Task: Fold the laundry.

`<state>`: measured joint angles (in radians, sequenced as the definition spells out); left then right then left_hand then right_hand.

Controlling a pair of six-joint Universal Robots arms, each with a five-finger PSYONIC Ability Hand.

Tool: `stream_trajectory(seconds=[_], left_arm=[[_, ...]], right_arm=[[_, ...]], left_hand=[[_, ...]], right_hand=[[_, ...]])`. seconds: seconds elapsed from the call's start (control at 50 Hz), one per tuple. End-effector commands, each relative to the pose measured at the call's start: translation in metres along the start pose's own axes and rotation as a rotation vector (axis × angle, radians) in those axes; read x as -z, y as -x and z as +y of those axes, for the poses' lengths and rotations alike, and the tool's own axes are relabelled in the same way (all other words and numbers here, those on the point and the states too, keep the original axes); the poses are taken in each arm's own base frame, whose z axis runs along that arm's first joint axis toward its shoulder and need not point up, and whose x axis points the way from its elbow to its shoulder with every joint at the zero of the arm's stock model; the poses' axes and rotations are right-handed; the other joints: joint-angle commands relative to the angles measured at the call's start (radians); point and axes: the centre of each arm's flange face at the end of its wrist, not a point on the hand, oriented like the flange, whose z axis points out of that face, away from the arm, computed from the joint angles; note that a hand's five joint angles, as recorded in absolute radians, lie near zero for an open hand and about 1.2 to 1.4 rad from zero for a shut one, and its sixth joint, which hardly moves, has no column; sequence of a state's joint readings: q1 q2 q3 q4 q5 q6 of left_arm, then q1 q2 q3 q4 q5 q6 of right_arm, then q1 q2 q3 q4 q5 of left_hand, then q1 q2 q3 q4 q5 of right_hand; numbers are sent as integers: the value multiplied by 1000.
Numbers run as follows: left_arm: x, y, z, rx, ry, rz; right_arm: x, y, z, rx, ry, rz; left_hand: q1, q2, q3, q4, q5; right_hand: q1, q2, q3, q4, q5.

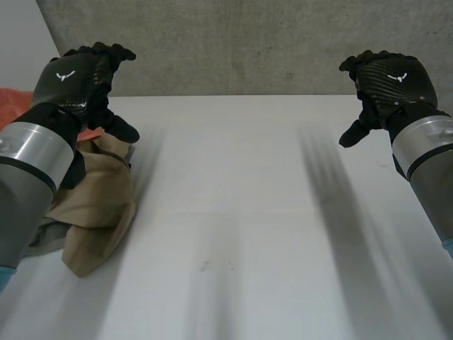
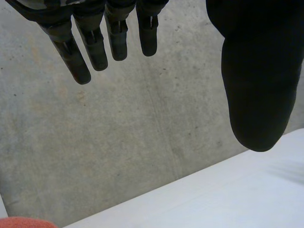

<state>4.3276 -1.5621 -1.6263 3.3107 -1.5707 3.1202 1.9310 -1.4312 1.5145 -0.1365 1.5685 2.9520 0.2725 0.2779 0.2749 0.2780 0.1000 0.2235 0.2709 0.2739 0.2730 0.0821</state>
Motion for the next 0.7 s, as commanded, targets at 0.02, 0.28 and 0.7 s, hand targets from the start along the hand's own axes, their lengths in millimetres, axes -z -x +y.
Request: stream_trajectory(seconds=[0.02,0.28,0.7], left_arm=[[-7,6,-9,-13,-30,-19],[-19,16,-5,-206,-38,-50],[-146,149,98,-845,135,-252]], right_arm=[[0,0,0,1,1,2],[0,-1,0,2,1,0],[0,2,4,2,12,-10]], left_hand=[[-94,-100,-97,-100,-96],[-85,-91,-88,-91,-87],[273,267,270,267,271]], right_hand=[[-49,-96,-99,-98,-82],[-49,-96,-99,-98,-82],[-49,-96,-99,-98,-82]])
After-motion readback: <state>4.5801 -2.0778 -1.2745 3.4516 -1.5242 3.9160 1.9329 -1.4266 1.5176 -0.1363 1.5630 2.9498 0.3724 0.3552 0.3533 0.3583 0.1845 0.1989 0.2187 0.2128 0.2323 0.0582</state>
